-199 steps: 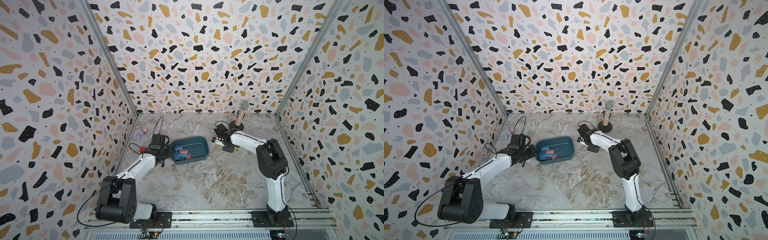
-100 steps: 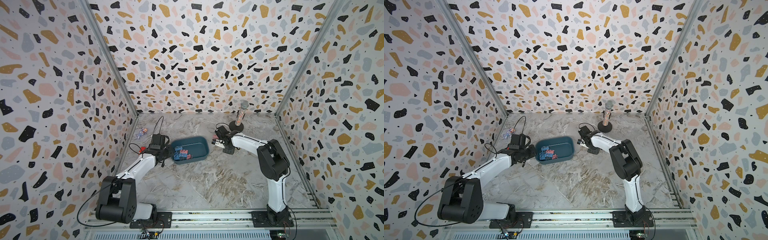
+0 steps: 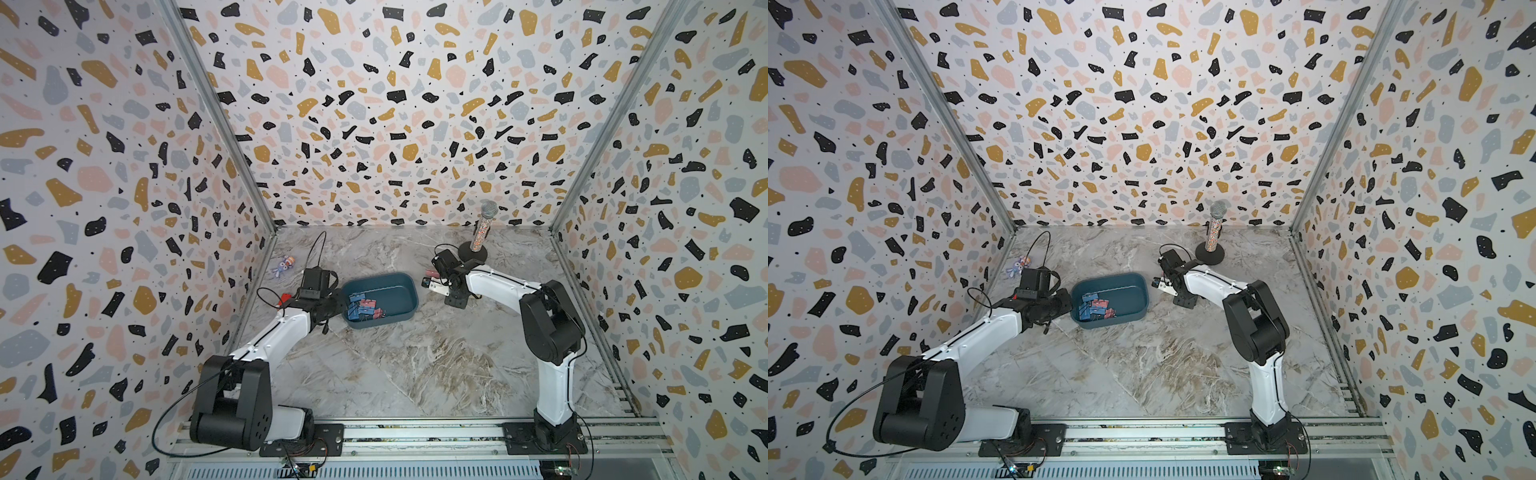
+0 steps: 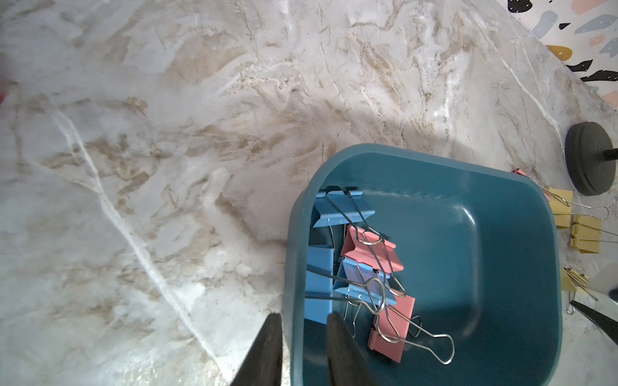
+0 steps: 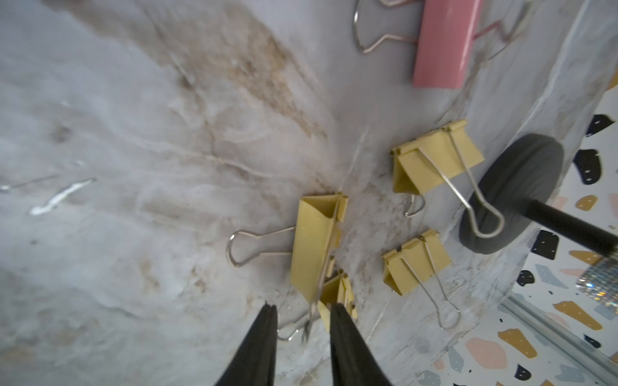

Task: Take out the binder clips from the storage box
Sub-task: Place the binder clip at the center of the board, then move the binder clip to the storage box.

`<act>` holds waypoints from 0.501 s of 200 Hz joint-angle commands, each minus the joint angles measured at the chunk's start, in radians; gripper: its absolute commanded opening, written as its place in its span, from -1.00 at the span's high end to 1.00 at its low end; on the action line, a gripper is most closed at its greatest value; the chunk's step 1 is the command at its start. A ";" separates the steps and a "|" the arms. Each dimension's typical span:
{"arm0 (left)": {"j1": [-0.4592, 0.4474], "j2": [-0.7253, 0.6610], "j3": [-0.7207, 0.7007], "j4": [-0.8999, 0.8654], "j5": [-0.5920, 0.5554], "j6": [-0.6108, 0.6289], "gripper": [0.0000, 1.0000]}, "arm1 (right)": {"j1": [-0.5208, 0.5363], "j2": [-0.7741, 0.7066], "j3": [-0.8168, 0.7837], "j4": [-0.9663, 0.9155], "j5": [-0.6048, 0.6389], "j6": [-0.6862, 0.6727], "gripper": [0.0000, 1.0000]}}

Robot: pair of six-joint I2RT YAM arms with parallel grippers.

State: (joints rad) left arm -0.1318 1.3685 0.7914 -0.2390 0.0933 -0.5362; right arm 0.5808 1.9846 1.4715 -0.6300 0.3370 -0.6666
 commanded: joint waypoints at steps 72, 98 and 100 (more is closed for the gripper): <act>0.004 -0.022 -0.015 0.012 -0.008 -0.005 0.46 | 0.000 -0.208 0.061 -0.037 -0.194 0.003 0.19; 0.004 -0.014 -0.014 0.011 -0.018 -0.002 0.46 | 0.002 -0.270 0.081 -0.035 -0.352 0.018 0.15; 0.004 -0.013 -0.014 0.012 -0.018 -0.003 0.46 | 0.002 -0.271 0.083 -0.034 -0.365 0.019 0.15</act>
State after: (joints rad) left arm -0.1318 1.3685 0.7914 -0.2390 0.0906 -0.5388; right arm 0.5800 1.8114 1.4925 -0.6437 0.1562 -0.6685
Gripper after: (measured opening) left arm 0.271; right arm 0.416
